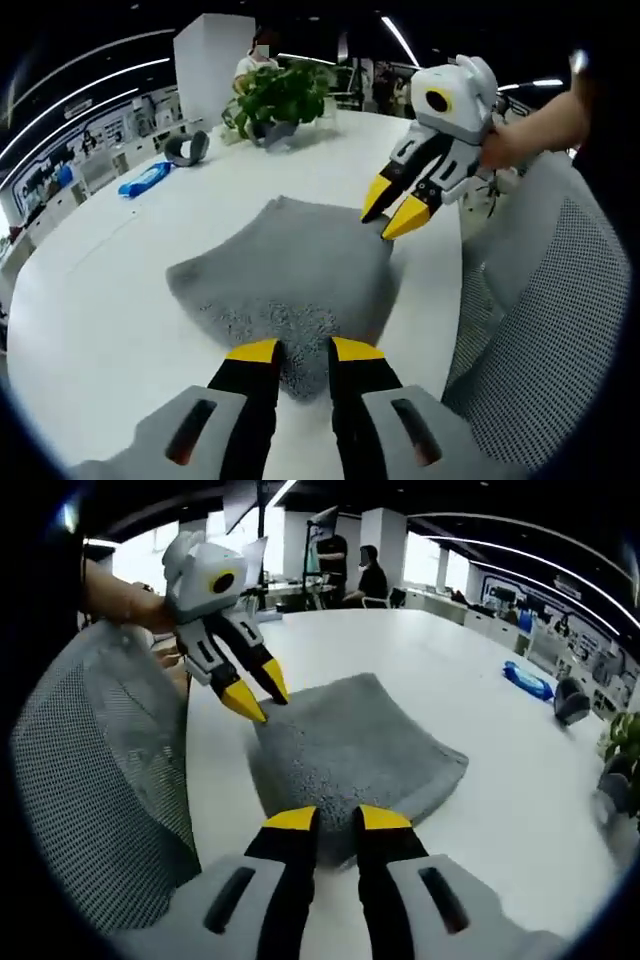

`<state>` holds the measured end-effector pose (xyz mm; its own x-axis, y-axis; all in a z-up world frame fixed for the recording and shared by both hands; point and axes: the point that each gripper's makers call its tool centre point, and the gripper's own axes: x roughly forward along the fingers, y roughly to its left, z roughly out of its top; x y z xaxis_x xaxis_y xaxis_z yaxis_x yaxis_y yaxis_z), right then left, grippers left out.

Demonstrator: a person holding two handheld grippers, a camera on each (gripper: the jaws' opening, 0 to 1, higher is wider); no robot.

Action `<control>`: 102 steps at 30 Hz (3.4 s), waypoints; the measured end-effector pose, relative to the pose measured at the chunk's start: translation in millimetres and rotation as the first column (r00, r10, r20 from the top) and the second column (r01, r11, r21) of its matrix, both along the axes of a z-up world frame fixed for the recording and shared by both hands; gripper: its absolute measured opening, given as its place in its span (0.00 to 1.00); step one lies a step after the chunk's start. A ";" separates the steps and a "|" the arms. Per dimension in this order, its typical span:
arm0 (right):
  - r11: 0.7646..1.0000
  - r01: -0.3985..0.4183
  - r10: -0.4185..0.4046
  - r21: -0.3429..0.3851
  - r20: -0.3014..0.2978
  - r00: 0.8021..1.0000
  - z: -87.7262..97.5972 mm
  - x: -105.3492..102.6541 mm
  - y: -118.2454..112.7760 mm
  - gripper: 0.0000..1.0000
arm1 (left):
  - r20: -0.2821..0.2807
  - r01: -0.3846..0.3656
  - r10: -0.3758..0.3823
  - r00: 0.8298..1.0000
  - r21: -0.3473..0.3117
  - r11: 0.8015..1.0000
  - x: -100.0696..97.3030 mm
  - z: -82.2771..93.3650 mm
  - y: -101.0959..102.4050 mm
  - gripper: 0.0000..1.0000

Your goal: Fold the towel on the table until its edges align and the towel forms a compact rectangular stack.

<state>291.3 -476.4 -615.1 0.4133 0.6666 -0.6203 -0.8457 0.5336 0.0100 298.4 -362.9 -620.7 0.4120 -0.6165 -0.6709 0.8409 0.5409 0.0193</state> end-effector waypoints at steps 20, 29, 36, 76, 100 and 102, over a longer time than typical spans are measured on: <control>0.999 0.011 -0.014 -0.047 -0.074 0.997 -24.7 -1.0 -1.0 0.20 | -0.007 0.033 -0.033 0.999 0.024 0.999 -1.7 -17.5 -2.1 0.19; 0.999 0.035 -0.038 -0.041 -0.082 0.996 -24.6 9.6 -0.3 0.19 | -0.009 0.034 -0.033 0.999 0.028 0.999 9.3 -18.4 -2.9 0.19; 0.998 0.046 -0.050 -0.045 -0.084 0.995 -25.1 32.9 -1.0 0.19 | 0.011 0.043 -0.043 0.999 0.051 0.998 34.0 -19.0 -4.2 0.18; 0.984 0.160 -0.159 0.078 -0.021 0.987 4.9 88.9 -12.7 0.39 | 0.047 -0.101 0.111 0.993 -0.185 0.977 91.3 24.3 -1.2 0.37; 0.776 0.340 -0.473 0.532 0.133 0.871 143.2 -9.5 -50.0 0.99 | 0.372 -0.313 0.482 0.793 -0.430 0.847 -25.7 159.8 119.9 0.99; 0.766 0.339 -0.482 0.546 0.139 0.865 147.0 -13.1 -46.7 0.99 | 0.364 -0.318 0.512 0.778 -0.474 0.821 -29.6 163.6 121.6 0.99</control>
